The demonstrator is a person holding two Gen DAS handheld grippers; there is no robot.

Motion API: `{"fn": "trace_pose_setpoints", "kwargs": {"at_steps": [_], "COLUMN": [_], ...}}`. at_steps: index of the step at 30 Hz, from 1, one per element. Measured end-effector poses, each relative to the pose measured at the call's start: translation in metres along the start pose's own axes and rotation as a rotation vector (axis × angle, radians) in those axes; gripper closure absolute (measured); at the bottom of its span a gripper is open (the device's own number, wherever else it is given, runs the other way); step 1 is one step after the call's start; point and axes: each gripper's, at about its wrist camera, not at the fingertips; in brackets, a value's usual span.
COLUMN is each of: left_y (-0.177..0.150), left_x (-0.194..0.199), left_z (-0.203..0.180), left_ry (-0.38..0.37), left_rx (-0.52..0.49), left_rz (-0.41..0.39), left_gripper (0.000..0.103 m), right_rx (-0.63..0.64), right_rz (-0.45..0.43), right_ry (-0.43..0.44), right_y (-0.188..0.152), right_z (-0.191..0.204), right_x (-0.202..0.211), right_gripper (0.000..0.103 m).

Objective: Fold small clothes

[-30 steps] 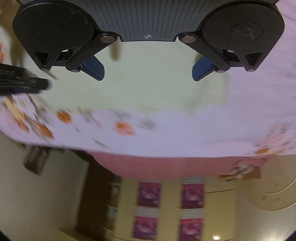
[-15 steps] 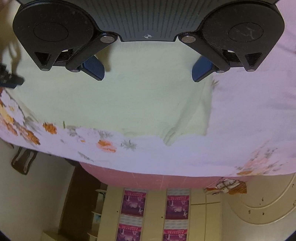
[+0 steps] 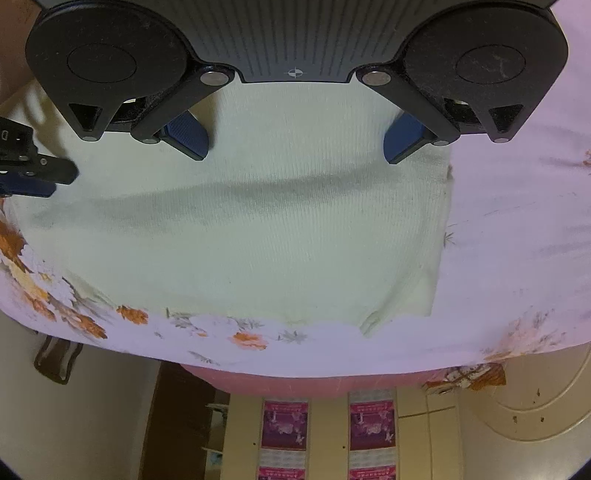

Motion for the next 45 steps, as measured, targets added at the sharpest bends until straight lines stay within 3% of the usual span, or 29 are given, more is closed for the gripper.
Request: {"fn": "trace_pose_setpoints", "kwargs": {"at_steps": [19,27,31,39,45], "left_y": [-0.021,-0.031,-0.044,-0.039,-0.024], "left_x": [0.019,0.041,0.040,0.041,0.052], "left_z": [0.002,0.010,0.012,0.010,0.008], "left_ry": [0.022,0.003,0.022,0.033,-0.002], "left_rx": [-0.054,-0.017,-0.048,-0.031,0.007], "left_rz": [0.009,0.015,-0.007,0.017,-0.014], "left_gripper": [0.000,0.000,0.000,0.000,0.000], "right_rx": [-0.026,-0.065,-0.014,-0.036,-0.048], "right_rz": [0.017,0.003,0.012,0.021,-0.029], "right_ry": [-0.033,-0.013,-0.028,-0.023,-0.013], "right_y": [-0.029,-0.029,-0.036,-0.033,-0.022], "right_z": [0.011,0.010,0.018,0.016,0.016], "right_x": [0.027,0.040,0.037,0.040,0.052], "right_gripper": [0.058,0.057,0.055,0.050,0.048]}}
Point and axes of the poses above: each gripper's, at about its wrist camera, not at the fingertips, and x roughly against the way its jaws point, z to its left, y to its top, and after that the axes turned 11 degrees about x, right-handed
